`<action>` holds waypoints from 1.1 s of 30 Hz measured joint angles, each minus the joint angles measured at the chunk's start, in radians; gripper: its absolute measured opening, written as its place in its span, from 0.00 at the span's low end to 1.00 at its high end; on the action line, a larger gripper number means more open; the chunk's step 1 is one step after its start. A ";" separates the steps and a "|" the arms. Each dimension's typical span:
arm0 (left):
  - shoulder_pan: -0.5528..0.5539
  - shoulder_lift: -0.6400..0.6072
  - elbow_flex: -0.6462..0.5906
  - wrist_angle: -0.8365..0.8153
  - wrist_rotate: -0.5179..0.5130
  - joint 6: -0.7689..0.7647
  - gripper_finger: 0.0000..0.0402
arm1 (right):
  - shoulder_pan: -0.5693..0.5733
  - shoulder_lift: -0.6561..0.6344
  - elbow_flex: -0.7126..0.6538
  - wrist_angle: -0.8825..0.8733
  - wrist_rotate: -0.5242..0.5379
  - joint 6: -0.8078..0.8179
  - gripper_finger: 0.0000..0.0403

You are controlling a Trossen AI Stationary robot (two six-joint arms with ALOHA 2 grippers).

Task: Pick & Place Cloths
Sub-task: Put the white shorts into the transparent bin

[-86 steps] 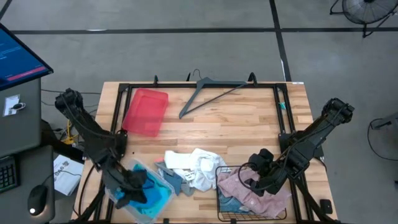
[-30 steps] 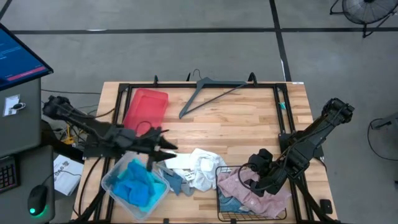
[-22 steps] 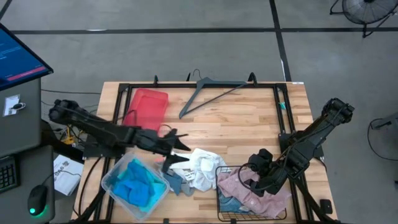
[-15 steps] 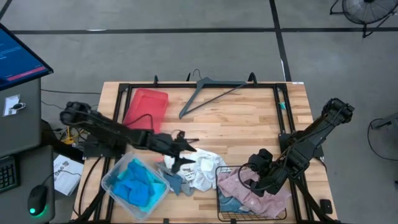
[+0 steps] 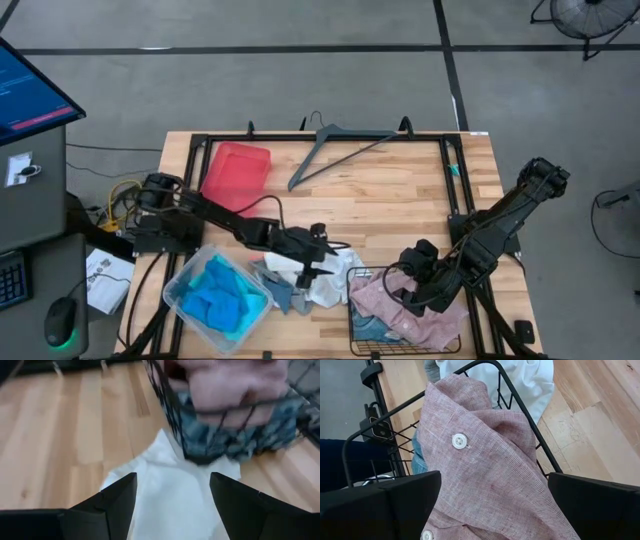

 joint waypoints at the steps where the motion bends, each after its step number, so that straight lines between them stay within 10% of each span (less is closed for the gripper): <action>1: 0.000 0.012 0.000 0.002 0.006 -0.001 0.60 | 0.000 0.000 0.000 -0.001 0.000 0.000 0.90; 13: 0.003 0.104 0.001 -0.011 0.073 -0.003 0.52 | 0.000 0.000 0.000 0.000 0.000 -0.002 0.90; 24: 0.031 0.115 0.003 -0.028 -0.026 -0.112 0.03 | 0.000 0.000 0.000 0.000 0.000 0.000 0.90; 33: 0.008 -0.154 0.006 -0.067 -0.026 -0.131 0.00 | 0.000 0.000 0.000 -0.003 0.001 0.000 0.90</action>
